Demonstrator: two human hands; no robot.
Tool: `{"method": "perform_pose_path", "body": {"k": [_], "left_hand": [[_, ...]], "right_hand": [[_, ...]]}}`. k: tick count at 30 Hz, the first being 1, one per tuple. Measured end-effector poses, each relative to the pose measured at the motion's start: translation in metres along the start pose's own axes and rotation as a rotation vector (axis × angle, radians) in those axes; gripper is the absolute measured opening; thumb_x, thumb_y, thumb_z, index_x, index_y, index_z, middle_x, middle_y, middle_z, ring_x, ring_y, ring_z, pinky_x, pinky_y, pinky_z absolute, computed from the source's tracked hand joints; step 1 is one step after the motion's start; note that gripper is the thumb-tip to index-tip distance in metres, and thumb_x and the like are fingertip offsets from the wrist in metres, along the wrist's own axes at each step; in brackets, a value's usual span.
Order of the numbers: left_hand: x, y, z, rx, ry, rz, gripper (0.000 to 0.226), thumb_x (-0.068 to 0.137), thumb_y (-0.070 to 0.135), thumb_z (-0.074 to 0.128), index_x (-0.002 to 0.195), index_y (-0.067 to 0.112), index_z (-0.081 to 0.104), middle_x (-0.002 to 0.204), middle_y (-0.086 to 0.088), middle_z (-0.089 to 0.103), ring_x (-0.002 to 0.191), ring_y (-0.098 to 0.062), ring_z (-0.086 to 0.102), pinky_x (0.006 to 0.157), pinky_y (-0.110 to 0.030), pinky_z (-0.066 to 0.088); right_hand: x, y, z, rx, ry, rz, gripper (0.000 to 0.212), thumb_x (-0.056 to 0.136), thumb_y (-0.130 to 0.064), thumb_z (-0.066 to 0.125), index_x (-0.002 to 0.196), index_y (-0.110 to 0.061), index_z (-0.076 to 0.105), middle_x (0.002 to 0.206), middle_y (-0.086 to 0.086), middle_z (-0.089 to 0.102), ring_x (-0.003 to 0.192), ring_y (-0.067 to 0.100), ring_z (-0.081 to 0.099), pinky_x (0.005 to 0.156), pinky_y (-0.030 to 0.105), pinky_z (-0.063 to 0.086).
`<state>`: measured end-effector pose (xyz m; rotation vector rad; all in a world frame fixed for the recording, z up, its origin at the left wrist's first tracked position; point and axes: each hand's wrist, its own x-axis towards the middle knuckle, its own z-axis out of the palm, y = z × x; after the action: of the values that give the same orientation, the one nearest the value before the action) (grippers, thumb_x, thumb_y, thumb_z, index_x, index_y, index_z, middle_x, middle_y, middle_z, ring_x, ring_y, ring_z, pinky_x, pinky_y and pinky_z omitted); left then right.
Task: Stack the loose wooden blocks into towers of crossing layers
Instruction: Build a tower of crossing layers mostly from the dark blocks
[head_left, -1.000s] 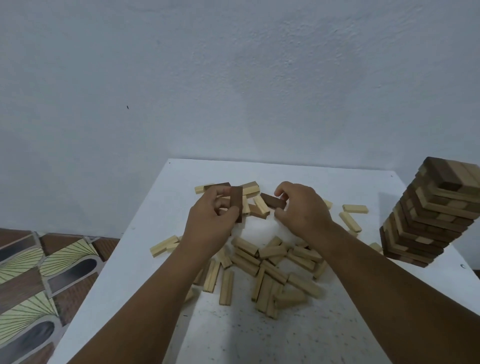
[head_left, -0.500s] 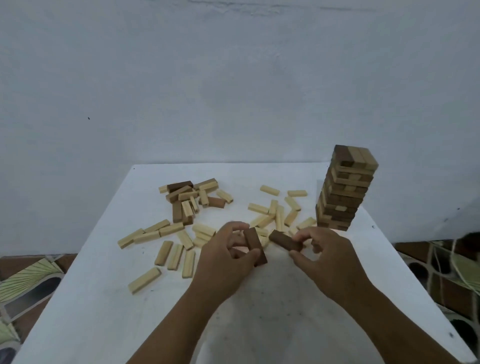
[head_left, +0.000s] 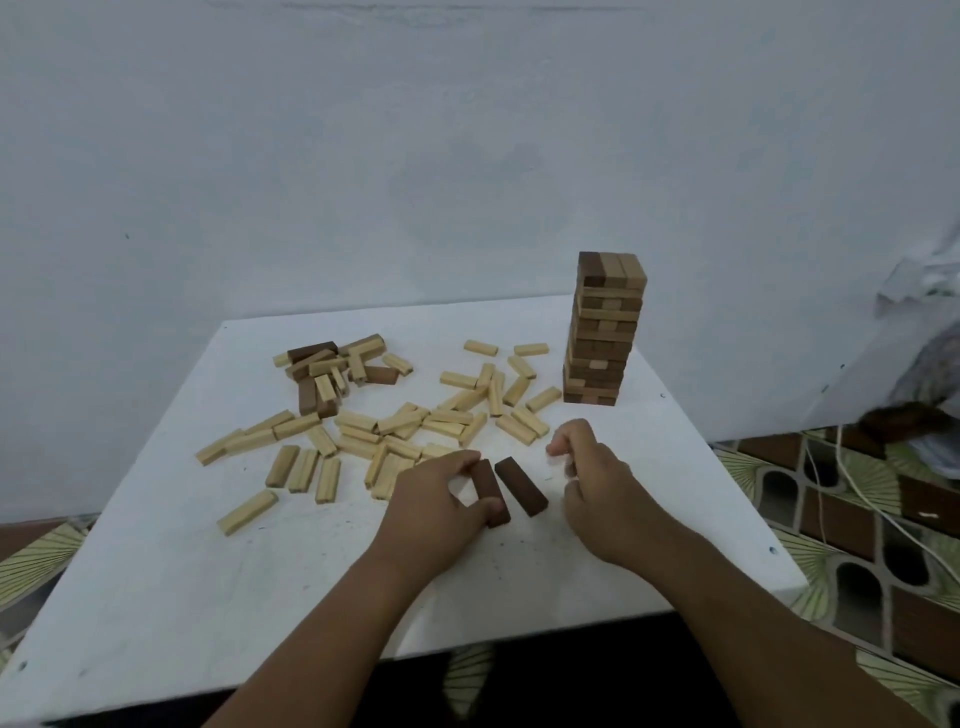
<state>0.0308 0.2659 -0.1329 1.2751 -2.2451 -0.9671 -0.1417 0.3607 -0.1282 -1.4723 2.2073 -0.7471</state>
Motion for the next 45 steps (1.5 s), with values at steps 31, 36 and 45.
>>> {"method": "perform_pose_path", "body": {"k": [31, 36, 45], "left_hand": [[0.028, -0.001, -0.012, 0.074, -0.24, 0.14, 0.06, 0.069, 0.023, 0.086, 0.122, 0.035, 0.061, 0.112, 0.021, 0.06, 0.071, 0.004, 0.054, 0.067, -0.013, 0.038], [0.029, -0.005, -0.009, 0.045, -0.24, 0.111, 0.047, 0.066, 0.022, 0.089, 0.107, 0.034, 0.069, 0.104, 0.02, 0.066, 0.057, 0.004, 0.058, 0.055, -0.007, 0.04], [0.037, -0.015, -0.007, 0.237, -0.307, 0.334, 0.037, 0.095, 0.002, 0.056, 0.12, 0.024, 0.072, 0.128, 0.013, 0.064, 0.11, -0.009, 0.059, 0.083, -0.004, 0.04]], "right_hand": [[0.017, 0.023, 0.016, 0.126, 0.157, -0.345, 0.015, 0.082, -0.009, 0.073, 0.095, -0.017, 0.07, 0.096, -0.008, 0.066, 0.089, 0.005, 0.062, 0.077, 0.024, 0.056], [0.012, 0.021, 0.016, 0.058, 0.136, -0.356, 0.009, 0.084, -0.015, 0.072, 0.091, -0.02, 0.074, 0.091, -0.01, 0.063, 0.085, 0.003, 0.057, 0.075, 0.014, 0.045], [0.004, 0.005, 0.019, -0.045, 0.035, -0.195, 0.052, 0.061, -0.064, 0.079, 0.091, -0.024, 0.069, 0.094, -0.013, 0.053, 0.084, 0.004, 0.05, 0.066, 0.018, 0.042]]}}
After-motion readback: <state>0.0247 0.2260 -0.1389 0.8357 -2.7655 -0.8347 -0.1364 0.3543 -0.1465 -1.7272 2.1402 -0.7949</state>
